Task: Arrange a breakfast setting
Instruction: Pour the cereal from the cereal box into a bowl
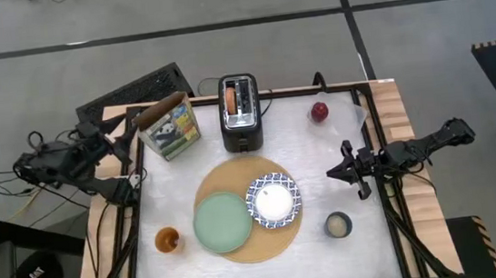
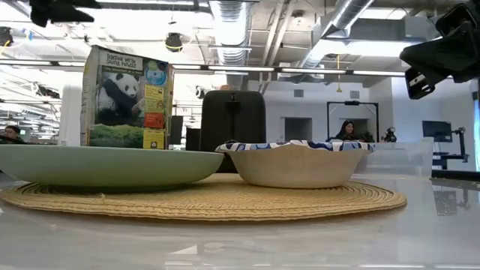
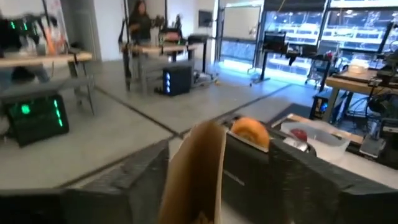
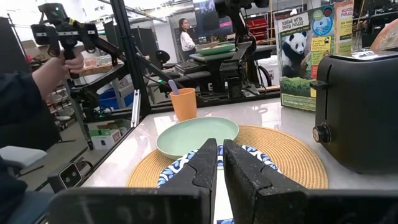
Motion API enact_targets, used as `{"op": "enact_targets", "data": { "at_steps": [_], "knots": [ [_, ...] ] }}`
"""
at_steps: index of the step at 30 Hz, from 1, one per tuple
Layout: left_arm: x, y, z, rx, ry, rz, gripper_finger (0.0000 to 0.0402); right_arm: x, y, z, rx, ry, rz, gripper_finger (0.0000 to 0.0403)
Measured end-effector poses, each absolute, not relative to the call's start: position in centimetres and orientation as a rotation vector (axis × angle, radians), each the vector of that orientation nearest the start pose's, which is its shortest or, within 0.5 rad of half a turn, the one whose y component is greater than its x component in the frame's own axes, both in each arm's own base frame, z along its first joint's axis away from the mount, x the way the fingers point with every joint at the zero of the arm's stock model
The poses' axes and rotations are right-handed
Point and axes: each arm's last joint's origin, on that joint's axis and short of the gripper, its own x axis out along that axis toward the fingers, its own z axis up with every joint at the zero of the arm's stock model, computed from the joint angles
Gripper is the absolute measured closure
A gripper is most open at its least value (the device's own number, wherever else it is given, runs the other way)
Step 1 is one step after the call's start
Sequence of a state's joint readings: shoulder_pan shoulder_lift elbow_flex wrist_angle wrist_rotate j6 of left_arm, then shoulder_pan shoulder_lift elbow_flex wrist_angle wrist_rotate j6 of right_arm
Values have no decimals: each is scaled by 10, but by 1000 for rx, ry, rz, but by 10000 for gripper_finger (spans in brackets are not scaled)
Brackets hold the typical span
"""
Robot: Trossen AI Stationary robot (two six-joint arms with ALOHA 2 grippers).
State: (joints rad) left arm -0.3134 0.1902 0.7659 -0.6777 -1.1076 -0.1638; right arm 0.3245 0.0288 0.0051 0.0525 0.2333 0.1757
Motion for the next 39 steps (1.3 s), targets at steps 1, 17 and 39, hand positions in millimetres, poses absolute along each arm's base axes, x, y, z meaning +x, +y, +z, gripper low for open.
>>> {"op": "enact_targets", "data": {
  "at_steps": [1, 17, 39],
  "knots": [
    [21, 20, 326, -96, 31, 800, 119, 95, 25, 168, 183, -19, 94, 347],
    [43, 15, 333, -77, 196, 914, 108, 95, 25, 168, 183, -19, 94, 347],
    [53, 18, 296, -123, 504, 985, 109, 95, 25, 168, 183, -19, 94, 347]
  ]
}}
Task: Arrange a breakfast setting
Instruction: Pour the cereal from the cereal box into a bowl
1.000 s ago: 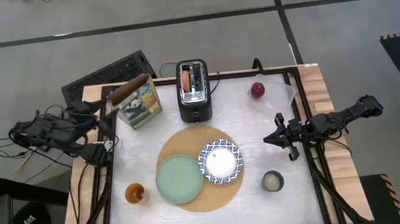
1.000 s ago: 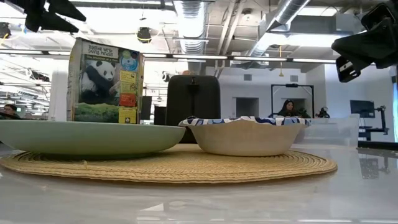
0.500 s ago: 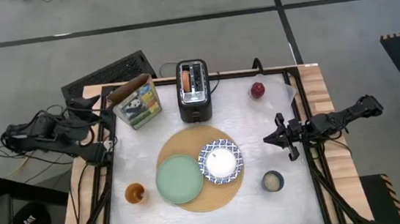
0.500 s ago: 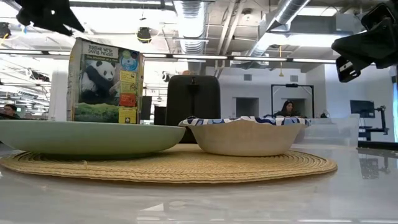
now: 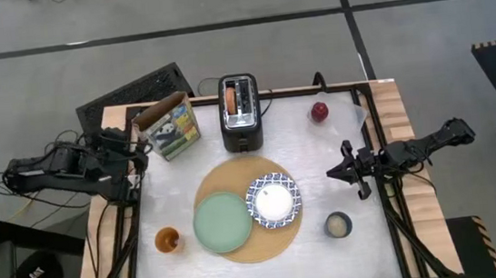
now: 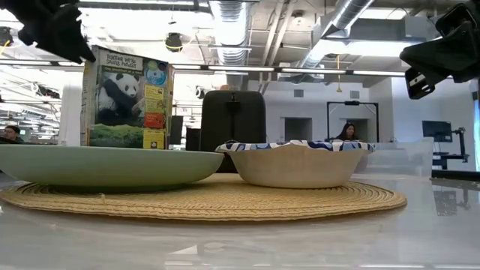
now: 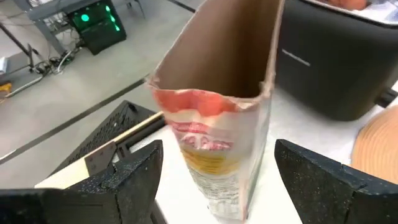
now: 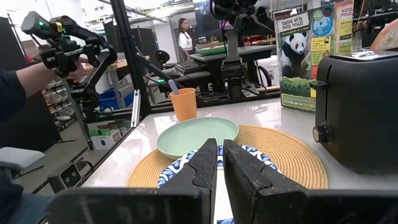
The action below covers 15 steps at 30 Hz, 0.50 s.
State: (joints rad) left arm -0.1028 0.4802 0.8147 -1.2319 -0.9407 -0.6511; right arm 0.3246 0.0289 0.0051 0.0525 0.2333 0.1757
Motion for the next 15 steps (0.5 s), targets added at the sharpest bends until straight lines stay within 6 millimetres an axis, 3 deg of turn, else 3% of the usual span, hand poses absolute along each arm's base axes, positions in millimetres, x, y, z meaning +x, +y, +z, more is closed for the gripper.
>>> {"op": "enact_targets", "data": {
  "at_steps": [15],
  "knots": [
    [62, 23, 298, -120, 530, 1024, 109, 95, 25, 168, 183, -19, 93, 347]
  ]
}}
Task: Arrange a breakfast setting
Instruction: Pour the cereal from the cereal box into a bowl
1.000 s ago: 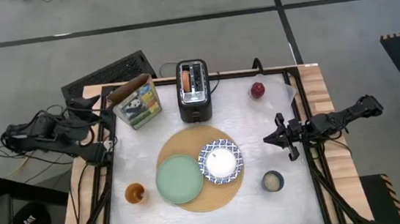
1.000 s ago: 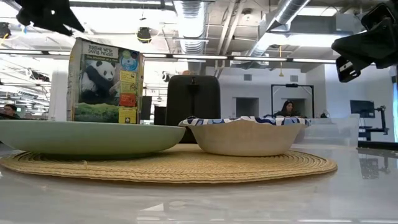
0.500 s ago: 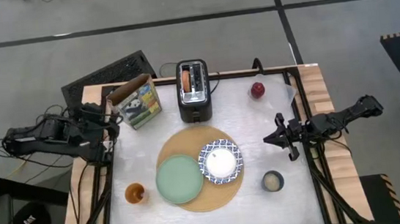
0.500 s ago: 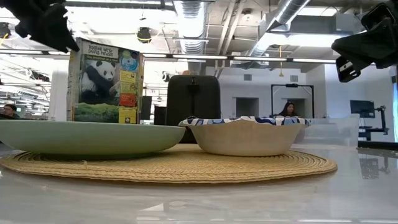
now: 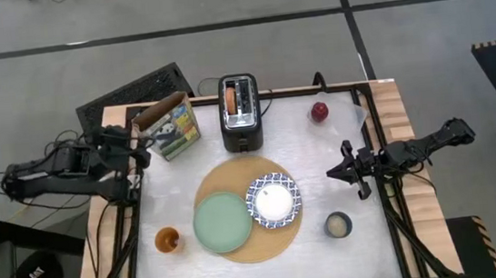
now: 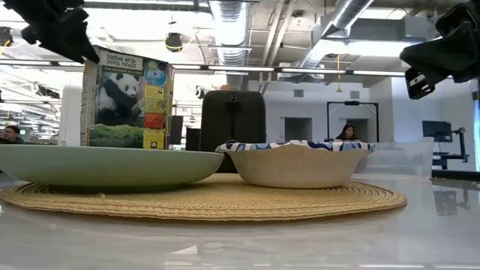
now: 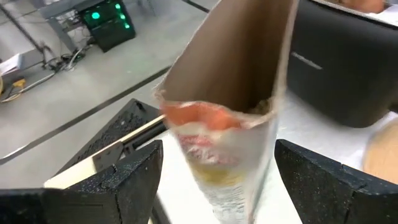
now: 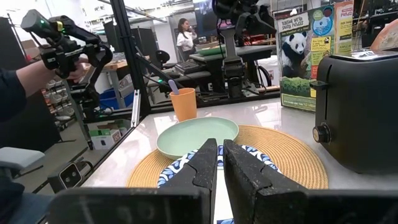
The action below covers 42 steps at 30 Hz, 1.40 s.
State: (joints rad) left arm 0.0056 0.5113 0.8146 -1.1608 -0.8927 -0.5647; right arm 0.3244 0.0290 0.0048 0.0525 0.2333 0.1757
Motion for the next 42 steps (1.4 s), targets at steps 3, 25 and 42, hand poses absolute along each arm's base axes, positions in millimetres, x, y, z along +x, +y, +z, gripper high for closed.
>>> {"op": "enact_targets", "data": {
  "at_steps": [3, 25, 42],
  "knots": [
    [71, 26, 299, -86, 568, 1005, 109, 95, 25, 168, 183, -19, 93, 347],
    [116, 62, 294, 71, 808, 930, 134, 95, 25, 168, 183, -19, 94, 347],
    [150, 83, 282, 209, 920, 786, 316, 95, 25, 168, 183, -19, 94, 347]
  ]
}}
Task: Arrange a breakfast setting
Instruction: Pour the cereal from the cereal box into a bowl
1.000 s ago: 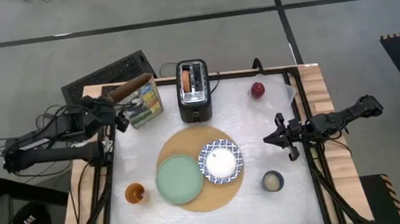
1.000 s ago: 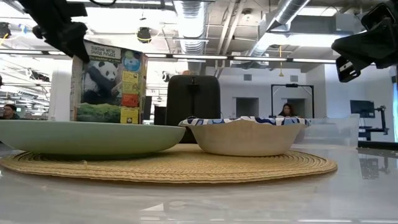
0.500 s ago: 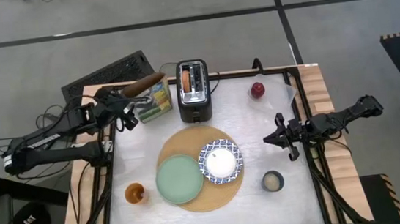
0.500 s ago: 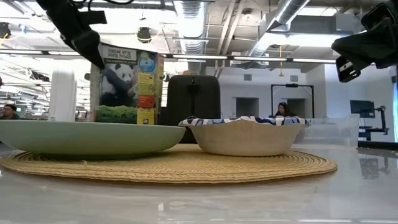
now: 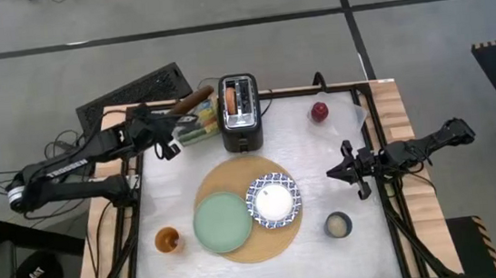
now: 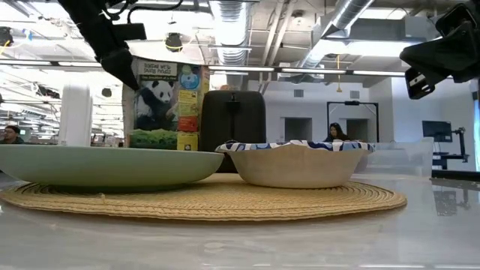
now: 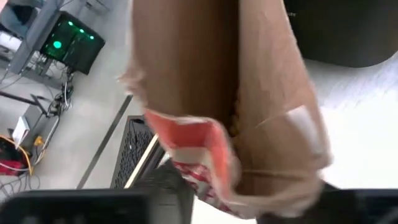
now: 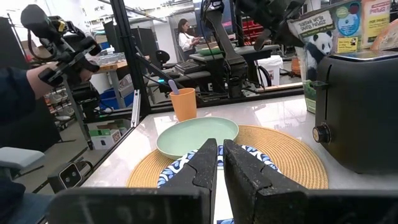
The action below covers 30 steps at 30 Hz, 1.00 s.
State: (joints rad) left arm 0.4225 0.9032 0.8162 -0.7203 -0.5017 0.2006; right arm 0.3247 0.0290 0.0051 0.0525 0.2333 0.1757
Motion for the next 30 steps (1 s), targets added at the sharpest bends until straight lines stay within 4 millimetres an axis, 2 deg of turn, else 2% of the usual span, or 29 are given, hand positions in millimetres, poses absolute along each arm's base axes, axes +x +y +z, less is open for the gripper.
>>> {"op": "enact_targets", "data": {
  "at_steps": [3, 6, 10, 22, 30],
  "knots": [
    [153, 84, 280, 221, 930, 766, 380, 95, 25, 168, 183, -19, 94, 347],
    [153, 83, 280, 222, 933, 766, 396, 95, 25, 168, 183, -20, 94, 347],
    [149, 79, 290, 188, 925, 771, 400, 95, 25, 168, 183, -20, 93, 347],
    [131, 58, 341, 96, 829, 784, 401, 95, 25, 168, 183, -20, 94, 347],
    [124, 48, 353, 97, 860, 725, 401, 95, 25, 168, 184, -20, 94, 347]
  ]
}}
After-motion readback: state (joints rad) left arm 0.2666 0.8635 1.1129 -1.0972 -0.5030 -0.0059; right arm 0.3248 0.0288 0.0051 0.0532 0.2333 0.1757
